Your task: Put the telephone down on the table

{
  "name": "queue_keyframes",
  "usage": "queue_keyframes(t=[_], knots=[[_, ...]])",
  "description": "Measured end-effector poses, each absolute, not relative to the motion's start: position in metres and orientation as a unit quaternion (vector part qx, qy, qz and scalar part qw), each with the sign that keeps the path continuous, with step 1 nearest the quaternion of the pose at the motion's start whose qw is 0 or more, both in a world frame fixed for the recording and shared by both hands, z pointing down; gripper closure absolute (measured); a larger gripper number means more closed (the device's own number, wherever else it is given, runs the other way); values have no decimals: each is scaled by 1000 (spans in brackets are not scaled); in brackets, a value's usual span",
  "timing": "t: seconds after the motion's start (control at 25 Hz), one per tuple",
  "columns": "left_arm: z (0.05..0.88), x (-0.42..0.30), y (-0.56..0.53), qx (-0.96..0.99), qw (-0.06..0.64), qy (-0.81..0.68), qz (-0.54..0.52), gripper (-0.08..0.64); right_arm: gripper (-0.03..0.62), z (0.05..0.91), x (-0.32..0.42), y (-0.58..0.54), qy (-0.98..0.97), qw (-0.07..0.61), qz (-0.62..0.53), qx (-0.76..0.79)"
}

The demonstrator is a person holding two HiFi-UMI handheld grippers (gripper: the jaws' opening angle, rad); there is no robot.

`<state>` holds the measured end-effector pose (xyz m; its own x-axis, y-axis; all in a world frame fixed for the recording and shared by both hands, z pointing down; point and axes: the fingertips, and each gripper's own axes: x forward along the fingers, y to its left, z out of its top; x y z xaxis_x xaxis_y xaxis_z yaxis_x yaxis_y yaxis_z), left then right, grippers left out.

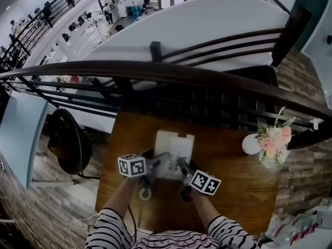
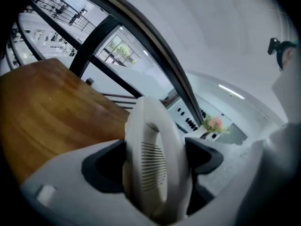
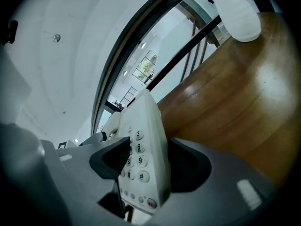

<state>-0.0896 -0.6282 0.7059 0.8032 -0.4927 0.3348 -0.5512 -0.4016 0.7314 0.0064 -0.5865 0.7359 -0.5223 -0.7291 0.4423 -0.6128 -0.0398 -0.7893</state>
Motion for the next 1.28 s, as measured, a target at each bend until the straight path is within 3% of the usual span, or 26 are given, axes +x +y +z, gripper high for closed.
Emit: queue_keyframes(t=[0.96, 1.28], knots=[[743, -74, -644, 827, 474, -293, 75, 158, 342, 763, 19, -599, 663, 45, -556, -499], [736, -80, -645, 834, 441, -324, 74, 160, 324, 757, 24, -595, 665, 40, -550, -503]])
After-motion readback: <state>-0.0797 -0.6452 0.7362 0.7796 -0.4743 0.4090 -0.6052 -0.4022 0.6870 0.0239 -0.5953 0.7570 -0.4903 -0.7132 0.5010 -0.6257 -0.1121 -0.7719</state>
